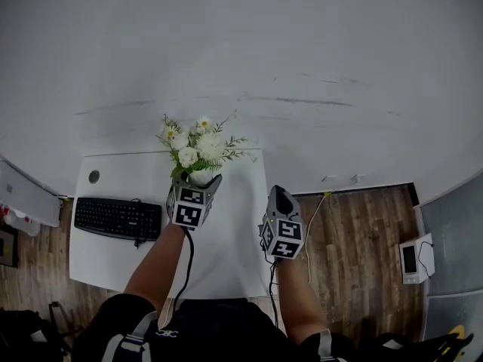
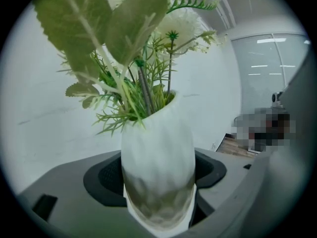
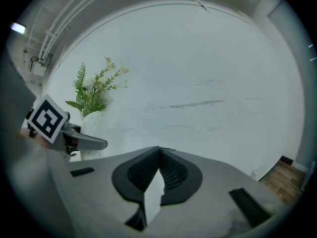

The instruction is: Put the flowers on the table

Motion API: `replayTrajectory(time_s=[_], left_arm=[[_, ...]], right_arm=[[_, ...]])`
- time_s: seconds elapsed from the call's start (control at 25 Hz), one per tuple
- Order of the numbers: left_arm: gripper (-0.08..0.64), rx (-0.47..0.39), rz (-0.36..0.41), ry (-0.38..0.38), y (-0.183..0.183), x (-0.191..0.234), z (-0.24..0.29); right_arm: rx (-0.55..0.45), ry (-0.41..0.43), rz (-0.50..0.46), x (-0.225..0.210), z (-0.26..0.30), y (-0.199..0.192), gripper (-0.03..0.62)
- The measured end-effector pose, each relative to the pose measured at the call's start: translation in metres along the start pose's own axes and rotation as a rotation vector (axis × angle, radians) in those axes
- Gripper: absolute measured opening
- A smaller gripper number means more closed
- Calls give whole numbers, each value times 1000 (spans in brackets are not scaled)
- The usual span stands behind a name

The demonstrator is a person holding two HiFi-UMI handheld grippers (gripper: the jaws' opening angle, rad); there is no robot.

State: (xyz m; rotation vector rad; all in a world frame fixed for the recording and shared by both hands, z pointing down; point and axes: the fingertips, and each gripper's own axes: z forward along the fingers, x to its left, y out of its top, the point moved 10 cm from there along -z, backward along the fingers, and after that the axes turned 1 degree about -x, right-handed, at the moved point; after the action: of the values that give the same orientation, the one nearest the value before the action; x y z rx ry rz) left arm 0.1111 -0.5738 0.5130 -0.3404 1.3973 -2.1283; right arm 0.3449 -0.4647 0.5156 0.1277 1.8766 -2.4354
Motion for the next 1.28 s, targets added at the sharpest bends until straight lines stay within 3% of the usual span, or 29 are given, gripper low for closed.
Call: replayTrajectory(time_s=[0.4,0.56,0.68,1.04,1.28], left_arm=[[379,-93,50,-95,6,3,101],[379,-153,124,-170,11,-17,146],[379,-142,127,-203,8,-32,178],[379,-140,114,-138,-22,-43,235],[379,-200,76,-135,-33,-39,247]], right_arm=[[52,-69,20,-13,22,-24,0],[66,-74,-7,-26,36,-29,0],[76,-87,-16,-39,44,-35,0],[131,-113,-2,-57,62,-58,0],[160,-122,0,-56,68,-72,0]])
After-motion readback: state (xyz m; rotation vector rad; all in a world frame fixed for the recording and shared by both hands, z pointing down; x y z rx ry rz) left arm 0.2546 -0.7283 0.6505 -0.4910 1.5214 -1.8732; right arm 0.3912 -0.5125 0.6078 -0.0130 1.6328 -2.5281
